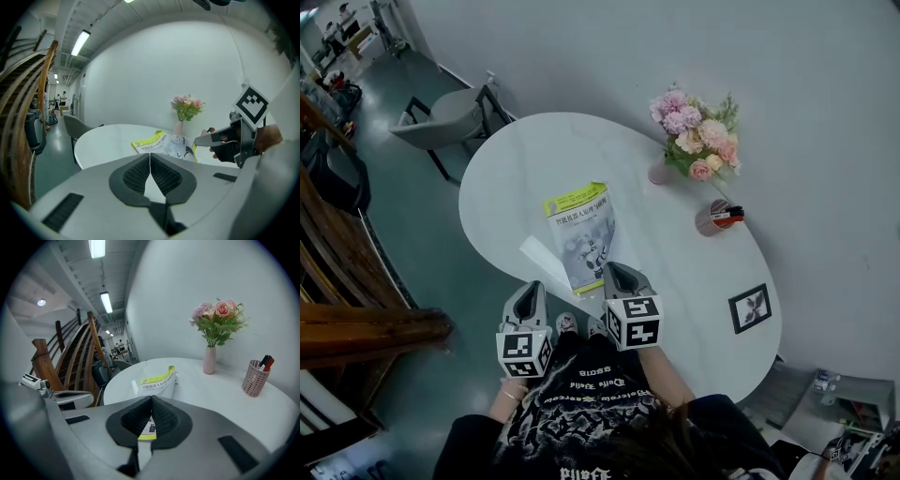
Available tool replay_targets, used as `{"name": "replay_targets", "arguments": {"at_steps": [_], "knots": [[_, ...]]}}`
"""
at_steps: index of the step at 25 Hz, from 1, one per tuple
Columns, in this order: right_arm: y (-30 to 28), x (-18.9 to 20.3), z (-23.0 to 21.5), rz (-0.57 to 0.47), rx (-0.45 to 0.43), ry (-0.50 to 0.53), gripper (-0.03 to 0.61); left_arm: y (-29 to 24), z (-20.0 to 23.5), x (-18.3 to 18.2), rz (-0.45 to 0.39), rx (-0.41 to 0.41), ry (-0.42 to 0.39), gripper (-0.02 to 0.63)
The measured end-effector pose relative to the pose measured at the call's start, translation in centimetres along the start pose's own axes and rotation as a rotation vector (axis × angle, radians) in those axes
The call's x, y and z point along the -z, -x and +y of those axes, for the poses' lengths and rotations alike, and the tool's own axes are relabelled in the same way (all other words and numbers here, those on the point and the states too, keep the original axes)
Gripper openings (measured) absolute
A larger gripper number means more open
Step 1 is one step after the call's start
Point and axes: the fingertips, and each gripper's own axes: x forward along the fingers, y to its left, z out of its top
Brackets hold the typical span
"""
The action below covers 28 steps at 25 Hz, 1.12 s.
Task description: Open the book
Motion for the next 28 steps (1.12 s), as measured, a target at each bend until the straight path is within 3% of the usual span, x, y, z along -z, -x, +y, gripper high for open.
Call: {"name": "replay_targets", "arguments": {"at_steps": [28], "knots": [[-1.3,-0.2,8.9,0.009,-0.206,0.158,0.026,4.1,3.2,0.9,-0.039,-0.140,0.068,0.025]]}}
